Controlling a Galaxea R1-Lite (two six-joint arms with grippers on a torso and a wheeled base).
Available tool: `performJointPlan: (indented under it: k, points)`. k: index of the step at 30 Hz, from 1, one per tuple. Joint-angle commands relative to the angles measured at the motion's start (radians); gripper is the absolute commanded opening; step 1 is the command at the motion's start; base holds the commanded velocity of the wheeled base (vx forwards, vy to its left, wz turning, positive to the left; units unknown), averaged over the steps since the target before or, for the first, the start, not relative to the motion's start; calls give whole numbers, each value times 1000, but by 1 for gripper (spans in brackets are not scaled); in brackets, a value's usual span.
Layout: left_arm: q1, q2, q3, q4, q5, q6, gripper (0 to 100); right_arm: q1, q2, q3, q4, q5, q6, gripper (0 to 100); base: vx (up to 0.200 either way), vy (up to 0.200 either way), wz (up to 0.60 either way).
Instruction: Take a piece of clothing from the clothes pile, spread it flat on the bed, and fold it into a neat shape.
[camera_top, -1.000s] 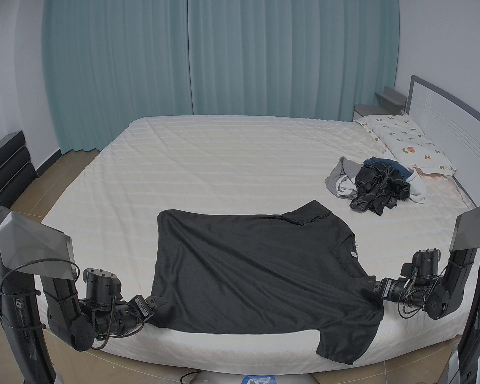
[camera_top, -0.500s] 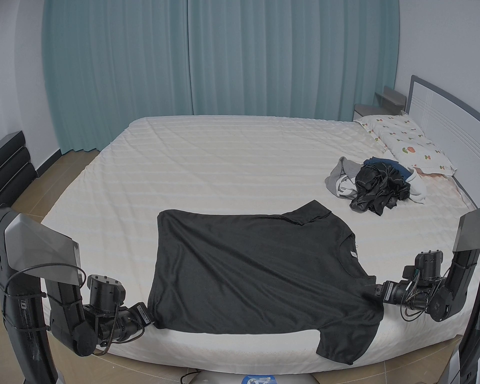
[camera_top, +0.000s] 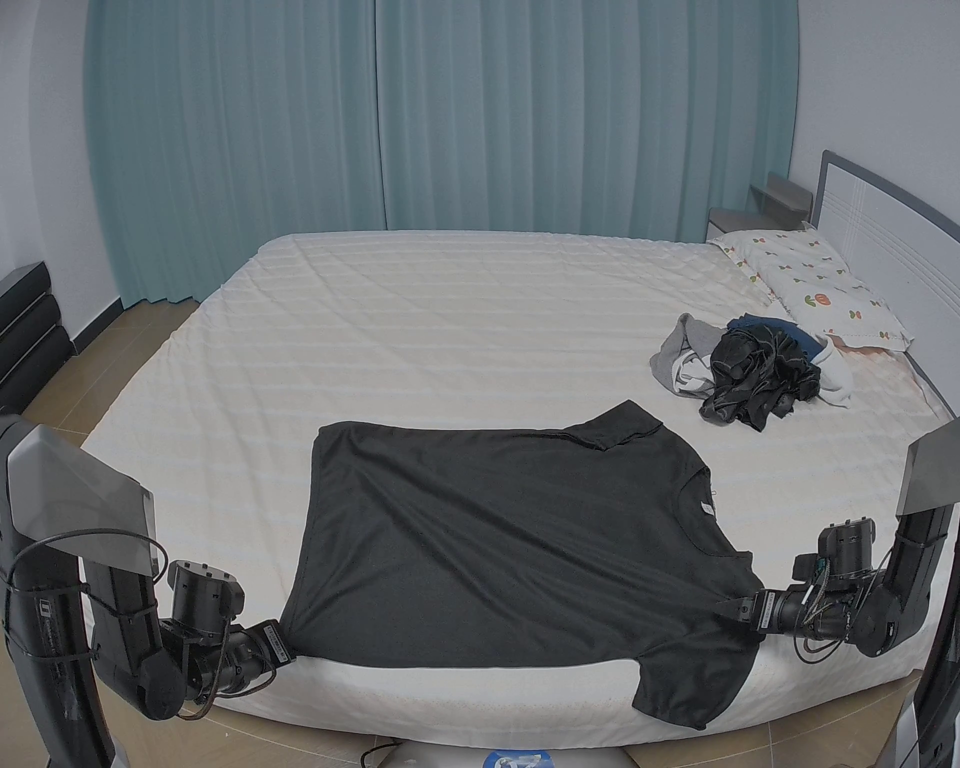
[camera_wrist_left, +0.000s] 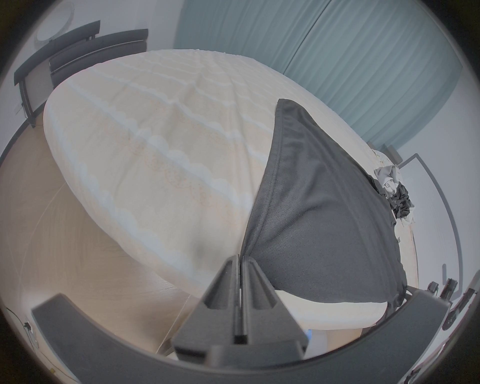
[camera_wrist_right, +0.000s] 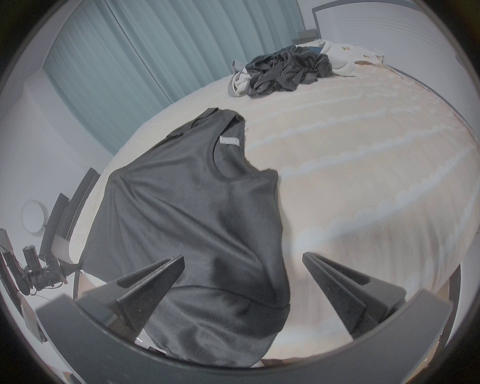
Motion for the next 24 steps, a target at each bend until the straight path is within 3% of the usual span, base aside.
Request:
performJointPlan:
  k: [1,7,8,18,24]
  points:
    - [9,3,4,-3,2,4,0,5,22,2,0,11,1,100,0,0,0]
    - [15,7,4,-4,2,6,0,7,30,5,0,15,-1,100,0,0,0]
    - [15,7,2,-4,2,6,0,10,33,5,0,15,-1,0,0,0,0]
    - [27,3,4,-1,2,12,0,3,22,67,1,11,-110,0,0,0,0]
    - [50,-8,30,-1,2,87,0,-9,-21,94,32,3,-168,0,0,0,0]
